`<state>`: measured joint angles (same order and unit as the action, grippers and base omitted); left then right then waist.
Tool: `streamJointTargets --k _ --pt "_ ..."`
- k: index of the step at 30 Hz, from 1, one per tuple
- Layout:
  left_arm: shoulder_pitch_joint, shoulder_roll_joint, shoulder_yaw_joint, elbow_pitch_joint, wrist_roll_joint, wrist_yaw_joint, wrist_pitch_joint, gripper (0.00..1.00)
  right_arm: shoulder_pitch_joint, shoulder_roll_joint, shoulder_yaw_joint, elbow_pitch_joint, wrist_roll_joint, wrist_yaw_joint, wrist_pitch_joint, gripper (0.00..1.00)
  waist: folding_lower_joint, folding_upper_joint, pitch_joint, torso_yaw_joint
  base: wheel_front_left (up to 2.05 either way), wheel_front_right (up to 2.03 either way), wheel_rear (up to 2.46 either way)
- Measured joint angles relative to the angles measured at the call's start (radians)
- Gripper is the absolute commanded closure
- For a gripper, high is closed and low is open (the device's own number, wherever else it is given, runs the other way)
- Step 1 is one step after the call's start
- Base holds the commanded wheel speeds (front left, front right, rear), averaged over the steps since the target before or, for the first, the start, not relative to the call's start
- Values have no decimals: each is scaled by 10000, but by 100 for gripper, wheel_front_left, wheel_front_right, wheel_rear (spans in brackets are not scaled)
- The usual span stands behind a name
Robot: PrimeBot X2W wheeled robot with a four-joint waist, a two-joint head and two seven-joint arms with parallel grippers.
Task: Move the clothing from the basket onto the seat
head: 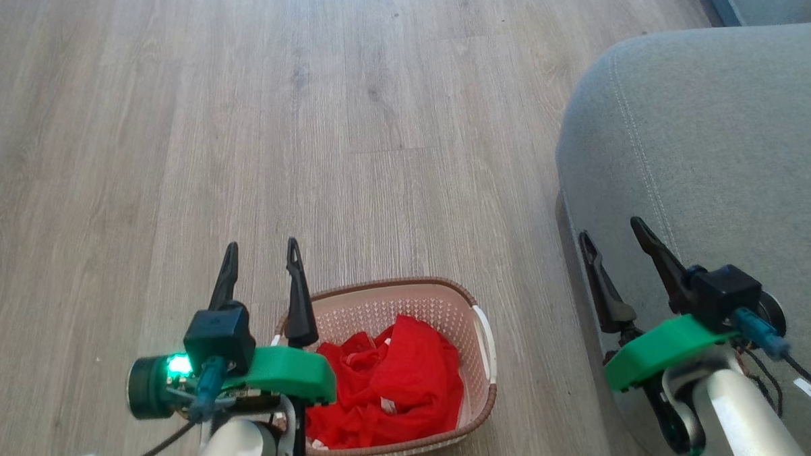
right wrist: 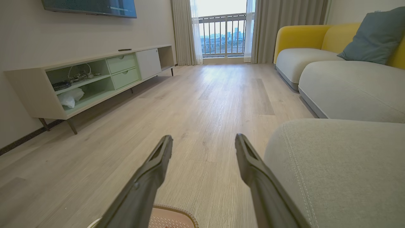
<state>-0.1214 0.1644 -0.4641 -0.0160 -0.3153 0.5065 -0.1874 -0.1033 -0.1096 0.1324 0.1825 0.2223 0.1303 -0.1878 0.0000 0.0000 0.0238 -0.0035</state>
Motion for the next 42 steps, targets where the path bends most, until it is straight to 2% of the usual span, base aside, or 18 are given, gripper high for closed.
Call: streamJointTargets --k 5,11,21,29,42 --pt "2 -157 119 -173 355 -42 -159 0 -145 -4 121 -23 -508 0 -150 0 0 0 -2 -8 0 0 0" --pt "17 -426 280 -337 1220 -384 -341 0 -146 -96 318 -69 -1279 4 -309 0 0 0 -8 -5 0 0 0" --pt "34 -679 456 -502 2723 -650 -652 0 -380 -184 560 -213 -2715 6 -608 0 0 0 17 40 0 0 0" --pt "41 -836 759 -474 2811 -1037 -690 0 -382 -184 581 -213 -2754 6 -621 0 0 0 52 14 0 0 0" --pt "314 -993 756 895 2704 -2339 -690 0 -529 -184 472 -305 -2754 6 -621 0 0 0 538 -260 0 0 0"
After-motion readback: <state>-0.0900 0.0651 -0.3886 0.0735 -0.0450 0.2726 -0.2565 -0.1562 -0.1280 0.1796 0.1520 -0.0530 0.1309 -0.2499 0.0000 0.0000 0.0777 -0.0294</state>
